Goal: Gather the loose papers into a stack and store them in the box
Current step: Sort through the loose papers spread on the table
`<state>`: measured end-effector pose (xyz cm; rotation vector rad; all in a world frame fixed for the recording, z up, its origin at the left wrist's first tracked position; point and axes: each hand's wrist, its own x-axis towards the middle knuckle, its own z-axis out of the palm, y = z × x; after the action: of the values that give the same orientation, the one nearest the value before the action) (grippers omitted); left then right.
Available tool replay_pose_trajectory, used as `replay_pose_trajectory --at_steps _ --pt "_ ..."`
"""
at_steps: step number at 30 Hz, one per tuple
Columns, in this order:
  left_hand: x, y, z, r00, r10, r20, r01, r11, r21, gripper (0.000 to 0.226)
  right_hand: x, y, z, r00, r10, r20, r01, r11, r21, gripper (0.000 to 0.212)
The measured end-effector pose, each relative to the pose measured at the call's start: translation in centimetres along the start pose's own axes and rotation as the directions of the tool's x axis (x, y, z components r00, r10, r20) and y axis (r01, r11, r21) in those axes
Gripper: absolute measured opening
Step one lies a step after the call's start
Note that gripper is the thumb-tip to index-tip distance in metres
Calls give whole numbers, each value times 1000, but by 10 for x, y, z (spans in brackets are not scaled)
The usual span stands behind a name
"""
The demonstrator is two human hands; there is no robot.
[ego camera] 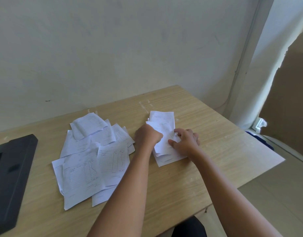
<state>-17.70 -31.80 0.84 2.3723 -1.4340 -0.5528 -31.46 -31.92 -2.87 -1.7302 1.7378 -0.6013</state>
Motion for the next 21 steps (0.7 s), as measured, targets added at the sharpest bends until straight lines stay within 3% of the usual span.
replay_pose_trajectory --at_steps 4,8,12,17,21 --pt "-1 10 11 999 -6 33 4 998 70 32 -1 1 0 1000 -6 2 6 1000 3 53" --pt "-2 17 19 997 33 69 -32 999 -17 62 -1 2 0 1000 -11 9 11 1000 -1 58" --pt "-7 22 14 999 -17 35 20 995 -101 78 0 1 1 1000 -11 -2 11 1000 -12 56" --pt "-4 9 14 993 -113 -23 102 953 -287 57 -1 1 2 1000 -18 -9 17 999 -37 49" --pt "7 4 12 999 -4 -43 -4 981 -192 36 0 3 2 1000 -27 -6 27 999 -29 50"
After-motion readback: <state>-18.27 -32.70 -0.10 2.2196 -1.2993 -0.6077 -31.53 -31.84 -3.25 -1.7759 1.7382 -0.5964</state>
